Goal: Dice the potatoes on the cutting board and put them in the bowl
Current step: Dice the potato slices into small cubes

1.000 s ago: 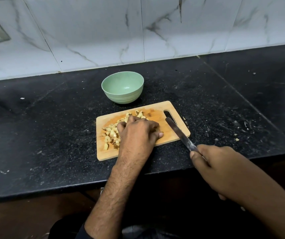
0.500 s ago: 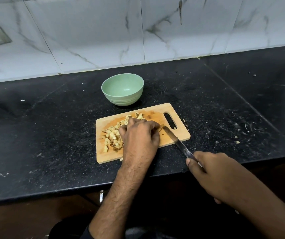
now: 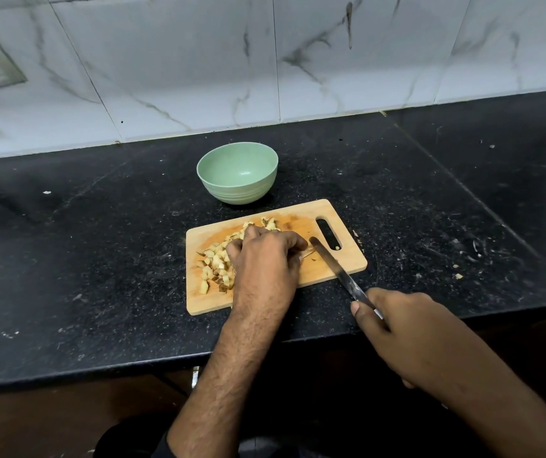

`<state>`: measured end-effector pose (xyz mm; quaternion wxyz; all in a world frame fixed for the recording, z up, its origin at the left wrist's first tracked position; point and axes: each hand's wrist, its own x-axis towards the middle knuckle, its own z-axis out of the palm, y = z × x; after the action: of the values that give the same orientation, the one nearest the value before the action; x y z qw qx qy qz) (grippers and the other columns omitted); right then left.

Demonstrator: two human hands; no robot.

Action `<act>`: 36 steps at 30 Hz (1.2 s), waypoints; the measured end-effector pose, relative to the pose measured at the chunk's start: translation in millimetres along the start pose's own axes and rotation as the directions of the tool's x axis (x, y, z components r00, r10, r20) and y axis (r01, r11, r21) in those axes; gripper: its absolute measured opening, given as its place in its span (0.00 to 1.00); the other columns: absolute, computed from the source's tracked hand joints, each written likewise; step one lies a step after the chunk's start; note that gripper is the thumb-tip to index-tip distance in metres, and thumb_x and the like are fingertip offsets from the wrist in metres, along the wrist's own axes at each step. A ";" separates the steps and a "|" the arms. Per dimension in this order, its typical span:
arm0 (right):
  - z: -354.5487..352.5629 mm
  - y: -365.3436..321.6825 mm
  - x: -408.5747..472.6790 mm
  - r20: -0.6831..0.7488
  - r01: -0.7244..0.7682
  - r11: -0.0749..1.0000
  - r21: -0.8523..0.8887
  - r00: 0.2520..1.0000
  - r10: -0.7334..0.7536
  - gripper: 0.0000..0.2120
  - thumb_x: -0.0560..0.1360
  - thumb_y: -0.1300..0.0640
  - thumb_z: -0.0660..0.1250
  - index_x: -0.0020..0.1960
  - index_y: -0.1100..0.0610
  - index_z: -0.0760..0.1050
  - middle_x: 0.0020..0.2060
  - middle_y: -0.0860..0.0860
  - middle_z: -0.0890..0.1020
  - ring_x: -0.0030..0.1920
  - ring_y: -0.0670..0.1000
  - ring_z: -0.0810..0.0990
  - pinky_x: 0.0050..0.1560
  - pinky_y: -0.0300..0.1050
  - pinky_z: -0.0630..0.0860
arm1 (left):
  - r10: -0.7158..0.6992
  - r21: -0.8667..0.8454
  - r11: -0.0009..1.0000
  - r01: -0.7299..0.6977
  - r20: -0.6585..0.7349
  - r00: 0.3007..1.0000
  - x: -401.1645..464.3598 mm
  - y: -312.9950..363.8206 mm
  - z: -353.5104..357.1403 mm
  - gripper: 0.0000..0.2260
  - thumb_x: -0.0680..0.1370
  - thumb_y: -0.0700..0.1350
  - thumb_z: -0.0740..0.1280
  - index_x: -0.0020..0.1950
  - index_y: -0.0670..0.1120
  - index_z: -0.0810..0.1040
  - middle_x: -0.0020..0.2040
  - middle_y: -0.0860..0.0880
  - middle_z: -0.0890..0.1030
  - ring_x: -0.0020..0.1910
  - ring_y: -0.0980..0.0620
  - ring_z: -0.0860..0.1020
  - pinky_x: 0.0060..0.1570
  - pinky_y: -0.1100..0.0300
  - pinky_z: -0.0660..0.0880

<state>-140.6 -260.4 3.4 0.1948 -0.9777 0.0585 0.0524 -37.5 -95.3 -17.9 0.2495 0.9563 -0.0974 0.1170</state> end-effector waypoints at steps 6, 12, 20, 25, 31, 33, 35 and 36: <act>2.5 -1.7 1.2 -0.028 -0.010 1.000 -0.014 1.000 0.010 0.18 0.82 0.38 0.52 0.41 0.50 0.66 0.32 0.47 0.76 0.33 0.45 0.75 0.38 0.46 0.74 | -0.021 -0.014 1.000 0.021 -0.002 1.000 -0.7 1.3 3.2 0.15 0.75 0.59 0.71 0.60 0.56 0.81 0.53 0.59 0.81 0.59 0.54 0.67 0.57 0.51 0.57; 2.6 -7.3 1.7 -0.064 -0.023 0.997 -0.078 0.998 0.018 0.17 0.82 0.39 0.51 0.41 0.49 0.64 0.33 0.46 0.74 0.34 0.46 0.70 0.37 0.46 0.67 | -0.042 -0.008 0.999 0.042 -0.037 0.998 -2.4 4.9 10.1 0.07 0.77 0.53 0.71 0.54 0.55 0.83 0.52 0.58 0.81 0.58 0.54 0.68 0.53 0.54 0.53; 4.7 -8.9 2.7 -0.047 -0.025 0.996 -0.083 0.999 0.021 0.17 0.82 0.38 0.51 0.43 0.49 0.65 0.33 0.46 0.73 0.32 0.44 0.67 0.37 0.47 0.67 | -0.074 0.015 0.997 0.074 -0.049 0.996 0.5 2.6 6.0 0.09 0.77 0.55 0.71 0.56 0.58 0.84 0.53 0.58 0.82 0.59 0.54 0.66 0.54 0.53 0.55; 3.3 -6.6 3.9 -0.049 -0.025 0.996 -0.080 0.999 0.021 0.18 0.82 0.38 0.51 0.42 0.49 0.65 0.33 0.47 0.75 0.32 0.43 0.70 0.32 0.42 0.65 | -0.029 0.158 0.987 0.023 0.034 0.999 5.4 2.9 1.6 0.11 0.79 0.57 0.67 0.57 0.57 0.83 0.56 0.55 0.78 0.61 0.51 0.67 0.58 0.49 0.59; 6.8 -2.2 1.0 -0.035 -0.036 0.999 -0.039 0.999 0.035 0.18 0.82 0.38 0.51 0.41 0.49 0.66 0.32 0.47 0.76 0.34 0.43 0.75 0.36 0.45 0.71 | 0.014 0.198 0.979 -0.037 0.116 0.993 7.6 2.5 -5.2 0.07 0.81 0.46 0.66 0.52 0.54 0.84 0.50 0.54 0.80 0.56 0.51 0.66 0.54 0.50 0.56; 8.8 -2.7 0.1 -0.019 -0.046 0.999 -0.025 0.999 0.046 0.18 0.82 0.39 0.52 0.41 0.50 0.66 0.32 0.48 0.77 0.32 0.43 0.75 0.37 0.45 0.74 | 0.019 0.201 0.979 -0.042 0.116 0.993 7.6 3.5 -6.2 0.09 0.80 0.43 0.66 0.52 0.54 0.84 0.49 0.54 0.81 0.56 0.51 0.66 0.52 0.51 0.54; 9.9 -5.9 0.5 0.000 -0.052 0.998 -0.026 0.999 0.052 0.18 0.82 0.40 0.51 0.40 0.50 0.65 0.32 0.48 0.76 0.29 0.43 0.73 0.36 0.44 0.73 | 0.001 0.186 0.982 -0.026 0.135 0.991 9.3 3.9 -6.6 0.08 0.80 0.44 0.67 0.54 0.54 0.84 0.50 0.54 0.82 0.58 0.50 0.67 0.55 0.50 0.56; 10.4 -7.9 0.9 0.003 -0.048 0.998 -0.033 0.999 0.048 0.18 0.82 0.41 0.51 0.39 0.50 0.64 0.32 0.48 0.76 0.29 0.42 0.72 0.36 0.44 0.71 | -0.013 0.179 0.984 -0.012 0.140 0.990 10.1 4.3 -6.6 0.08 0.79 0.45 0.68 0.55 0.54 0.84 0.51 0.54 0.82 0.59 0.50 0.67 0.56 0.50 0.56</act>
<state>-139.4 -249.2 -3.3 0.1773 -0.9790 0.0808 0.0598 -30.0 -97.0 -7.6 0.1548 0.9808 -0.1036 0.0574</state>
